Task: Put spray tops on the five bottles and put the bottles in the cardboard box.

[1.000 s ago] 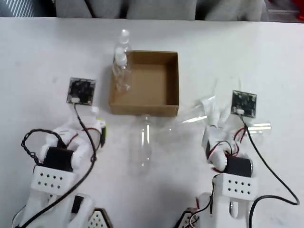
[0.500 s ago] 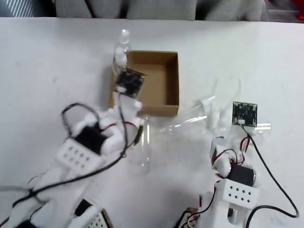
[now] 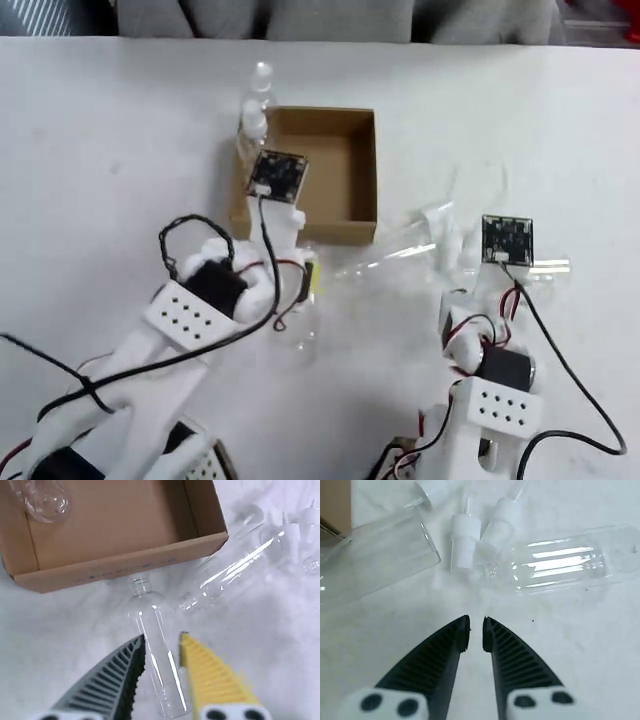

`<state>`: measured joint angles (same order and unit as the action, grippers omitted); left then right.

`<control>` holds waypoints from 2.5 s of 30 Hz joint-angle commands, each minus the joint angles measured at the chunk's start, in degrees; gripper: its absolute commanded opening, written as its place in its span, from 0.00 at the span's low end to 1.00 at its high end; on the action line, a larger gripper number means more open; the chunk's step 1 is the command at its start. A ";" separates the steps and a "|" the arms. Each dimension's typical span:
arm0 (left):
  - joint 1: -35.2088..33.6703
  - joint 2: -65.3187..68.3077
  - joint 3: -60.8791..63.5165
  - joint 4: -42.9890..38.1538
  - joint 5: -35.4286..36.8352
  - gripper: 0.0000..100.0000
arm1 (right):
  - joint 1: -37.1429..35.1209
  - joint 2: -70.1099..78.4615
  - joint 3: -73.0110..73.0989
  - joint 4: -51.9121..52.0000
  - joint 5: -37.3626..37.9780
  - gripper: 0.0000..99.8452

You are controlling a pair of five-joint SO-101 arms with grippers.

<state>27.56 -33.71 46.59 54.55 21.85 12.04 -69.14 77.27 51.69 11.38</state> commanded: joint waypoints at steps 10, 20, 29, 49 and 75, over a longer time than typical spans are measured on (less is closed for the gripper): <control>2.07 3.03 -1.49 -2.64 3.69 0.25 | -2.15 -0.75 -0.53 -1.27 0.88 0.04; 1.01 21.05 -16.79 7.30 3.87 0.26 | -2.33 -0.40 -0.44 -1.27 0.88 0.04; -4.18 24.48 -18.81 7.12 3.52 0.26 | -2.51 -0.31 -0.44 -1.27 0.88 0.04; -6.46 30.29 -19.52 2.64 3.43 0.36 | -2.51 -0.31 -0.44 -1.01 0.88 0.04; -6.73 43.65 -27.96 5.80 3.78 0.32 | -3.82 -0.75 0.35 -1.19 0.88 0.03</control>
<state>21.05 9.80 21.45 59.82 24.92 8.79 -69.14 78.24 51.52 11.65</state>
